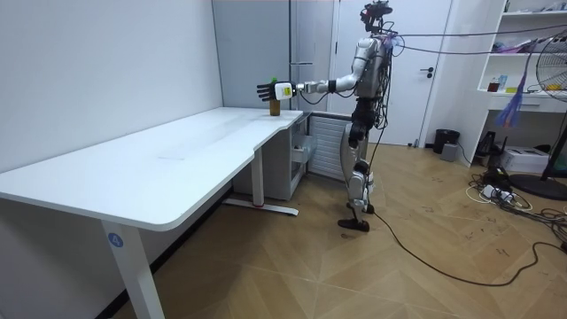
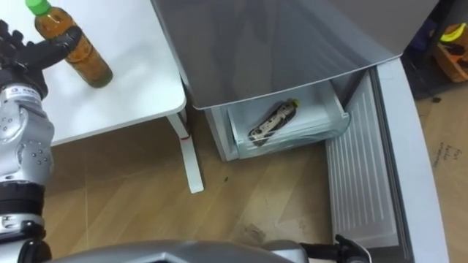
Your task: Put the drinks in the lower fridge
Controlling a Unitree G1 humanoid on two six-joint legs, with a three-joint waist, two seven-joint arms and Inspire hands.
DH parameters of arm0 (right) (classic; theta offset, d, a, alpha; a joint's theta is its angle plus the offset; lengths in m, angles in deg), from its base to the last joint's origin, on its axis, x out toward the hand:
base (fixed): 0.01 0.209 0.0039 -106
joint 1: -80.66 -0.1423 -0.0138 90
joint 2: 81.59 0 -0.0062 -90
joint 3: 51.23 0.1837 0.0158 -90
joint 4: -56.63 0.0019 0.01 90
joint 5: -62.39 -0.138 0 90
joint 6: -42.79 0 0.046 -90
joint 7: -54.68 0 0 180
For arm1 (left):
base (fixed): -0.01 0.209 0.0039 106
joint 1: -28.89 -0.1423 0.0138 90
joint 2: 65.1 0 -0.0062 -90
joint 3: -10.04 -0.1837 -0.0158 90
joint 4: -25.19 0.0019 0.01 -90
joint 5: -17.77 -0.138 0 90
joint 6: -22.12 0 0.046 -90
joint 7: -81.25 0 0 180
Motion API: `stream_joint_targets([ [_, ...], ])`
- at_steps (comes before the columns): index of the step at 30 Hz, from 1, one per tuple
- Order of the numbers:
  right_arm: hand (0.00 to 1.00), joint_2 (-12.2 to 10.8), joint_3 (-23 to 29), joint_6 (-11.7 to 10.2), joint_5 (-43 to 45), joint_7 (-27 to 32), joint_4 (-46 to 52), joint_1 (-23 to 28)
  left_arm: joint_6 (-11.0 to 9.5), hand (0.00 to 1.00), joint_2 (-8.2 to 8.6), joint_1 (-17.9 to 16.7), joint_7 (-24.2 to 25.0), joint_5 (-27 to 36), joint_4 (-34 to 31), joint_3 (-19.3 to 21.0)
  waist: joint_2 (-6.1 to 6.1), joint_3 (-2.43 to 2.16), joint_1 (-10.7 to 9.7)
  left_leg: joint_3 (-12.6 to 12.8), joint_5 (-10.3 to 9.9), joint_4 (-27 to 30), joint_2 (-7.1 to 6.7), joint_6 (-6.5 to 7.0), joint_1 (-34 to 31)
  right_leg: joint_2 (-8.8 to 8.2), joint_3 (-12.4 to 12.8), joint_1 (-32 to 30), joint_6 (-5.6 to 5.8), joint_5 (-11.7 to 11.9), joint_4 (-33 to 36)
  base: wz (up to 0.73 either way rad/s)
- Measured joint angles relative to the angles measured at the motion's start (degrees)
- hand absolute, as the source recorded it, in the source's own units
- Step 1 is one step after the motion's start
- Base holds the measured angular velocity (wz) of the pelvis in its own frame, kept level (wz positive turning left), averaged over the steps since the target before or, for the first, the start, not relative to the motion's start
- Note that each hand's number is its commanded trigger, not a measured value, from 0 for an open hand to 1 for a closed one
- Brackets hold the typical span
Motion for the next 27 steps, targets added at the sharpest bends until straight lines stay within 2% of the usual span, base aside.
stream_joint_targets([
  [4, 0.0, 0.67, 0.05, 1.41, 2.04, -0.07, -0.02, 0.02, 1.94, 0.0, -1.98, 0.03, 1.02, -0.01, 1.12, 0.03, 0.23, 0.06, -0.25, -0.1, -0.03, 0.02, -0.01, 0.05, -0.04, -0.02, 0.13, -0.54, 0.0, 0.0, 0.73, -0.06],
  [8, 0.0, 0.93, 0.05, 2.6, 3.94, -0.09, -0.03, 0.16, 3.61, 0.0, -2.58, 0.11, 2.57, 0.0, 1.46, 0.03, 0.35, 0.01, -0.38, -0.12, -0.1, 0.16, -0.04, 0.16, -0.32, -0.03, 0.25, -0.58, 0.0, 0.0, 0.81, -0.02],
  [13, 0.0, 1.17, 0.04, 3.47, 7.48, -0.28, -0.01, 0.28, 4.26, 0.0, -4.14, 0.4, 4.65, 0.0, 1.78, 0.02, 0.62, -0.03, -1.22, -0.08, -0.1, 0.58, -0.02, 0.16, -0.86, -0.03, 0.31, -0.82, -0.04, 0.04, 0.91, 0.0],
  [16, 0.0, 1.45, -0.03, 3.71, 8.6, 0.0, 0.0, 0.71, 4.37, 0.0, -4.34, 2.18, 5.76, 0.01, 3.53, 0.02, 1.21, 0.14, -1.16, -0.05, -0.12, 0.62, -0.05, 0.2, -0.83, -0.08, 0.31, -0.77, -0.03, 0.05, 0.91, 0.0],
  [20, 0.0, 1.9, -0.03, 3.77, 9.77, 0.27, 0.0, 1.17, 5.2, 0.0, -4.36, 3.47, 7.19, 0.02, 4.1, 0.02, 2.0, 0.04, -1.16, -0.03, -0.12, 0.62, -0.03, 0.2, -0.77, -0.07, 0.34, -0.77, -0.03, 0.05, 0.91, 0.0],
  [25, 0.0, 2.14, -0.07, 3.93, 11.28, 0.36, 0.0, 1.2, 5.43, 0.0, -4.37, 4.2, 8.27, 0.02, 4.16, 0.02, 2.18, 0.15, -1.15, 0.03, -0.12, 0.62, -0.03, 0.2, -0.57, -0.03, 0.61, -0.76, -0.03, 0.05, 0.97, -0.02],
  [27, 0.0, 2.17, -0.07, 4.63, 11.93, 0.28, -0.02, 1.24, 5.48, 0.0, -4.37, 4.21, 8.33, 0.0, 4.16, 0.02, 2.1, 0.21, -1.21, 0.02, -0.12, 0.6, -0.06, 0.2, -0.46, -0.04, 0.87, -0.75, -0.03, 0.04, 1.04, -0.06],
])
